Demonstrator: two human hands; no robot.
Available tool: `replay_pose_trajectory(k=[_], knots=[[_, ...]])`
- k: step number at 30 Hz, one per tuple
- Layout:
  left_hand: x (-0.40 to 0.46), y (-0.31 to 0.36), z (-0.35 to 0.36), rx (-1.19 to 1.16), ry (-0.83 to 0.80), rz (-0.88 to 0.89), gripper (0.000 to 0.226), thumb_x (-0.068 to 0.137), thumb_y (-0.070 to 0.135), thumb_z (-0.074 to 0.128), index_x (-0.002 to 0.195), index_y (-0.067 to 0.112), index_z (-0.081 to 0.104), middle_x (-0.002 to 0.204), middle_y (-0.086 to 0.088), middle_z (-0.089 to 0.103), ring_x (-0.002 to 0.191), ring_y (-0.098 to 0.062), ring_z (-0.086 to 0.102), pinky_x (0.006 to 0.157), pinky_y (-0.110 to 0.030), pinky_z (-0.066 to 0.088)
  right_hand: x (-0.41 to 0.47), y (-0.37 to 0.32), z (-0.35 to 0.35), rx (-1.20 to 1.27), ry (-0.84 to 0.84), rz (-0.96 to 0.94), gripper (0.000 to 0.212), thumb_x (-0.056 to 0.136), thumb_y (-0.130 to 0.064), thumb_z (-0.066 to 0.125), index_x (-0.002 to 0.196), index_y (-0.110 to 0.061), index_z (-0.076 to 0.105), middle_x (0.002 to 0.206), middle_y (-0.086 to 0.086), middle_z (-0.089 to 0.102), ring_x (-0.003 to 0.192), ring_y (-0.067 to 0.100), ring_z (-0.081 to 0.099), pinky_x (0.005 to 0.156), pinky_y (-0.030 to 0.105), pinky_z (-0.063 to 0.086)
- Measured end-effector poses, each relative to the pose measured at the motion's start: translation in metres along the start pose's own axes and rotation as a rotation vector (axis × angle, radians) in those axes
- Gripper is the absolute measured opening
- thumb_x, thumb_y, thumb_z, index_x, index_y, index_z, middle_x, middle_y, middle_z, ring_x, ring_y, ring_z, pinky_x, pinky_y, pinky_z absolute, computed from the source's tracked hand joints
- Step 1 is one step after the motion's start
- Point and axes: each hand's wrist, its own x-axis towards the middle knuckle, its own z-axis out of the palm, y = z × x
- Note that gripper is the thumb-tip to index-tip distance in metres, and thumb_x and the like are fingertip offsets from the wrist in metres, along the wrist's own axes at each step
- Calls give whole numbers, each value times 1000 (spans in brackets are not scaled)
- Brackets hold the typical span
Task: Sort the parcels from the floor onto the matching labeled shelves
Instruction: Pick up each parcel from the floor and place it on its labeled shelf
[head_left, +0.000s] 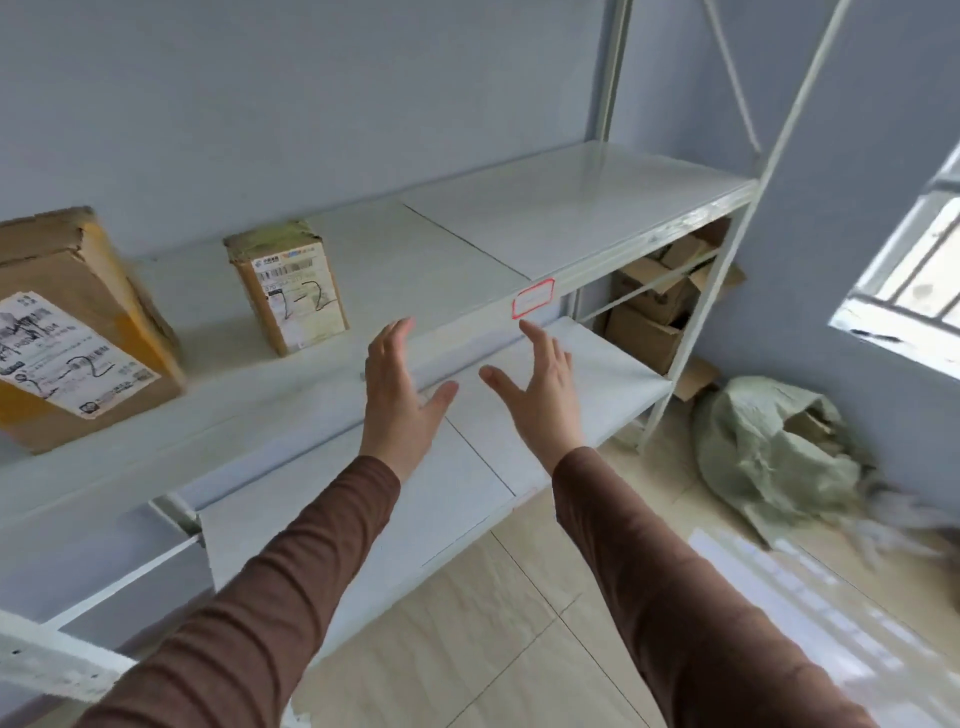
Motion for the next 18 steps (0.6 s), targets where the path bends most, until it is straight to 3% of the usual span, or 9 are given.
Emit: replay_pose_trajectory(k=[4, 9, 11, 15, 18], knots=[[-36, 57, 66, -108, -216, 42, 83, 89, 18, 78, 155, 15, 28, 156, -6, 34, 145, -18, 32, 118, -34, 32, -55, 41, -81, -66, 105, 147, 73, 92, -47, 71, 152, -21, 39, 153, -3, 45, 141, 18, 32, 116, 33, 31], [-116, 142, 142, -190, -450, 148, 84, 88, 24, 79, 155, 12, 29, 154, -10, 34, 143, -22, 33, 119, -32, 30, -158, 86, -193, -176, 307, 321, 74, 89, -43, 75, 151, -17, 43, 152, -1, 46, 138, 20, 35, 115, 27, 26], [-160, 179, 165, -236, -544, 188, 83, 88, 23, 80, 154, 11, 31, 152, -11, 35, 142, -20, 33, 117, -27, 28, -212, 99, -236, -206, 372, 397, 74, 90, -45, 74, 151, -18, 43, 151, -1, 47, 138, 20, 37, 118, 32, 30], [-254, 243, 195, -320, -717, 278, 80, 86, 22, 80, 152, 12, 35, 151, -10, 36, 141, -21, 35, 120, -35, 30, -324, 108, -306, -274, 492, 521, 70, 90, -43, 74, 149, -17, 46, 150, 2, 49, 138, 21, 39, 114, 29, 29], [-321, 290, 207, -394, -856, 317, 79, 86, 23, 80, 152, 14, 37, 151, -7, 35, 142, -20, 35, 122, -38, 29, -402, 104, -351, -310, 579, 627, 72, 91, -46, 73, 150, -17, 44, 152, 2, 47, 141, 20, 35, 117, 35, 31]])
